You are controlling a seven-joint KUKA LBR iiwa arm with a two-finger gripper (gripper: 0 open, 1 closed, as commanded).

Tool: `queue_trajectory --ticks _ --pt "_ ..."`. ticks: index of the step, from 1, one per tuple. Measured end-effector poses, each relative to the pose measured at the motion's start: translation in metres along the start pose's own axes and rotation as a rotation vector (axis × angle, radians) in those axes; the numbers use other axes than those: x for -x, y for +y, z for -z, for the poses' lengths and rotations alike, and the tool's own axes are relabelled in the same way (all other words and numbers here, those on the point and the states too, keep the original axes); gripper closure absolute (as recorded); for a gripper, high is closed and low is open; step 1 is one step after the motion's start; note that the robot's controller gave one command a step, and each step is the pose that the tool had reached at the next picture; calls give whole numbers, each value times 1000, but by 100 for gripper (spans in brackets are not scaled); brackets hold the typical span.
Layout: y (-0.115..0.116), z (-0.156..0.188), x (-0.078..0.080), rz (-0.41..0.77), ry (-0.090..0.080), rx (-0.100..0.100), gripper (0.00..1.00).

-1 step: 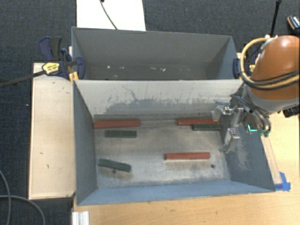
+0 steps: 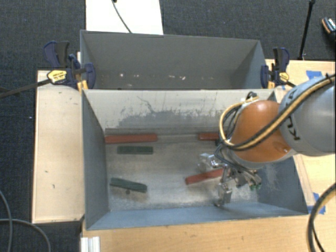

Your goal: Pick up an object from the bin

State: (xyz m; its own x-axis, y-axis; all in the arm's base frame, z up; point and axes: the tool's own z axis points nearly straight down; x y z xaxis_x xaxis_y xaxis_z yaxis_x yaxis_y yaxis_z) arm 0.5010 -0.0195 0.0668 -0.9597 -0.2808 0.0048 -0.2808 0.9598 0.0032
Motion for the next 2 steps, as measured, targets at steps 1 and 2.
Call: queue_trajectory --ticks 1,2 --pt "-2 4 2 3 -6 -3 100" --pt "4 200 2 2 -16 -7 100"
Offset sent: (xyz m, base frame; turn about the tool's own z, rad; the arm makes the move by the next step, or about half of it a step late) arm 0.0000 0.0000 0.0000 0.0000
